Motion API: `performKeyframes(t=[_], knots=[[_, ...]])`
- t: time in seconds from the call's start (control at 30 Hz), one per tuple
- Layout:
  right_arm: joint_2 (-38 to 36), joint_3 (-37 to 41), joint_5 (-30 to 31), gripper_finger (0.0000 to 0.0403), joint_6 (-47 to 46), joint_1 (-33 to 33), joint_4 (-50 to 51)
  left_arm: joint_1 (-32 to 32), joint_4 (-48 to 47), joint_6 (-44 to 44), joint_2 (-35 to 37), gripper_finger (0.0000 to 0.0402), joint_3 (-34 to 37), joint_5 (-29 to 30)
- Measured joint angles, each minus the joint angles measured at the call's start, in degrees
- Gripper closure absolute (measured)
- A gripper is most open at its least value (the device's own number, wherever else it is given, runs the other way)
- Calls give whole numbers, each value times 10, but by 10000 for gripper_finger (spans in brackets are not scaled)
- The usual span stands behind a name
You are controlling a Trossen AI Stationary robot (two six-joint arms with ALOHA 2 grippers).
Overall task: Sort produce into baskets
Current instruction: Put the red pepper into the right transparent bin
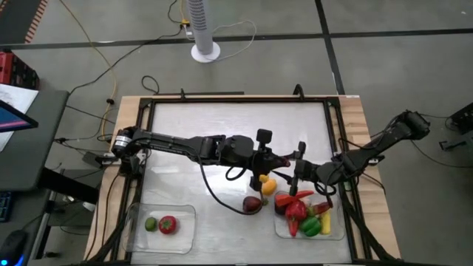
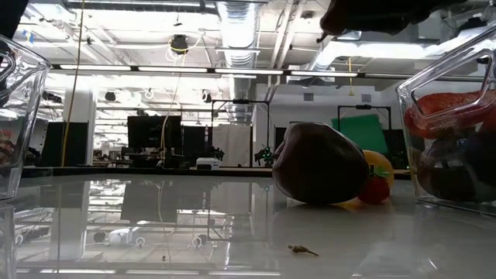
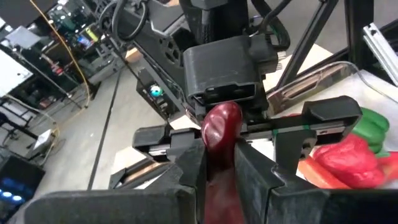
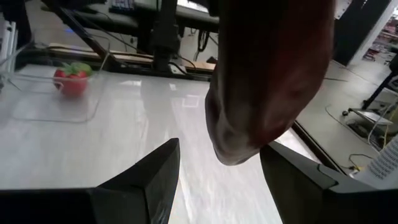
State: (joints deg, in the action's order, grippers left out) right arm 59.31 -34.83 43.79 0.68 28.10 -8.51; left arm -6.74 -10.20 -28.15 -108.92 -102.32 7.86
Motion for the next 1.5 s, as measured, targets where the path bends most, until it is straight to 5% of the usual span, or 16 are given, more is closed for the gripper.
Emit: performKeyframes(t=[0.63, 1.0, 1.13, 1.37, 1.5], knots=[[0, 0, 95, 159, -7, -2, -12, 2, 2, -3, 0, 354, 0, -1], [0, 0, 85, 260, -4, -2, -11, 1, -3, 16, 0, 349, -1, 7], [0, 0, 87, 284, -2, -2, -8, 0, -12, 31, 0, 304, -1, 29], [0, 0, 89, 278, -2, 2, -7, -6, -43, 45, 0, 168, -1, 76], [-10, 0, 88, 277, -3, 28, 17, -13, -101, 54, 6, 138, 0, 137]])
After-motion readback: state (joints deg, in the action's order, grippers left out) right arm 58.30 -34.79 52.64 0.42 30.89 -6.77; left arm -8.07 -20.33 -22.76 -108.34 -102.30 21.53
